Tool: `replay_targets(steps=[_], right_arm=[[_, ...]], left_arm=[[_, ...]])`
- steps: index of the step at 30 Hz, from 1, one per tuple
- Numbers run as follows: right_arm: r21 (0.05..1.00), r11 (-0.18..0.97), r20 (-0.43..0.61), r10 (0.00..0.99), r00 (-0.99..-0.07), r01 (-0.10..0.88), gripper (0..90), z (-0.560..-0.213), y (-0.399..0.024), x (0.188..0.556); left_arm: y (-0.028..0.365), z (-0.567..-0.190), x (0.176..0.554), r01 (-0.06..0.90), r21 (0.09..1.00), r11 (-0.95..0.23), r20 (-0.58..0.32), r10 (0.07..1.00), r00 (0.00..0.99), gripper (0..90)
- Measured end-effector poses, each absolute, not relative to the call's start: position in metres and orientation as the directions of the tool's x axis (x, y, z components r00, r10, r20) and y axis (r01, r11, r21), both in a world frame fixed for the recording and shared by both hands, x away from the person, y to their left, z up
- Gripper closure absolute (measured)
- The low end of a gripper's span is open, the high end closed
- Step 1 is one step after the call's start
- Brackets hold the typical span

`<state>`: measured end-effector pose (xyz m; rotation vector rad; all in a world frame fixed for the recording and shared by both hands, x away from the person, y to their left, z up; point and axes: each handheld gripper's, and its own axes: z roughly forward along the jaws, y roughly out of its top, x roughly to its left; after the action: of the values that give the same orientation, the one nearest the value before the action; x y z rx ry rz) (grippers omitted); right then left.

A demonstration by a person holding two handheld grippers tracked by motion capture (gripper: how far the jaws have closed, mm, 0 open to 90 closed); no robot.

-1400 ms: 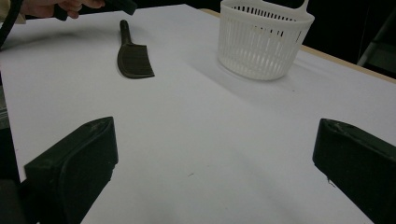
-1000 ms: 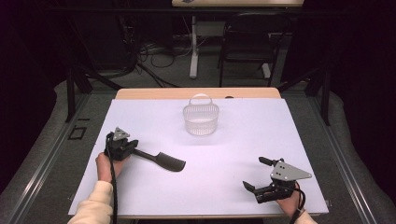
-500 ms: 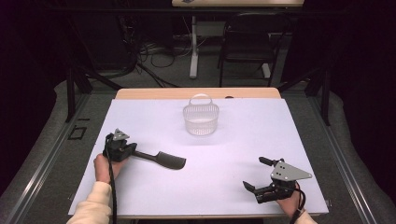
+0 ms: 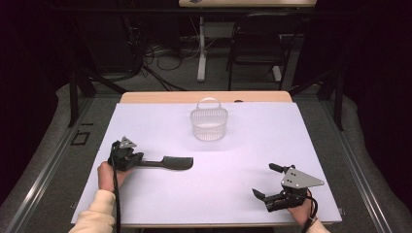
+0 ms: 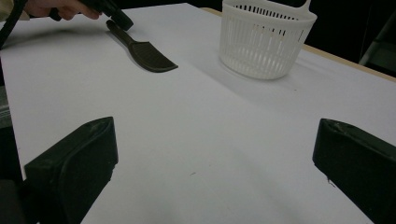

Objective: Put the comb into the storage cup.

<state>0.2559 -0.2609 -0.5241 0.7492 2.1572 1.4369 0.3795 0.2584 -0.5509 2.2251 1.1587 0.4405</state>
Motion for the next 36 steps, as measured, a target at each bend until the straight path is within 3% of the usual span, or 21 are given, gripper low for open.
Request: replay_targets(steps=[36], right_arm=[[0.925,0.323,-0.063,0.652,-0.756,0.201,0.0,-0.525,-0.262,0.256]], left_arm=[[0.249,-0.548,0.36,0.658,0.58,-0.48,-0.022,0.799,0.602,90.0]])
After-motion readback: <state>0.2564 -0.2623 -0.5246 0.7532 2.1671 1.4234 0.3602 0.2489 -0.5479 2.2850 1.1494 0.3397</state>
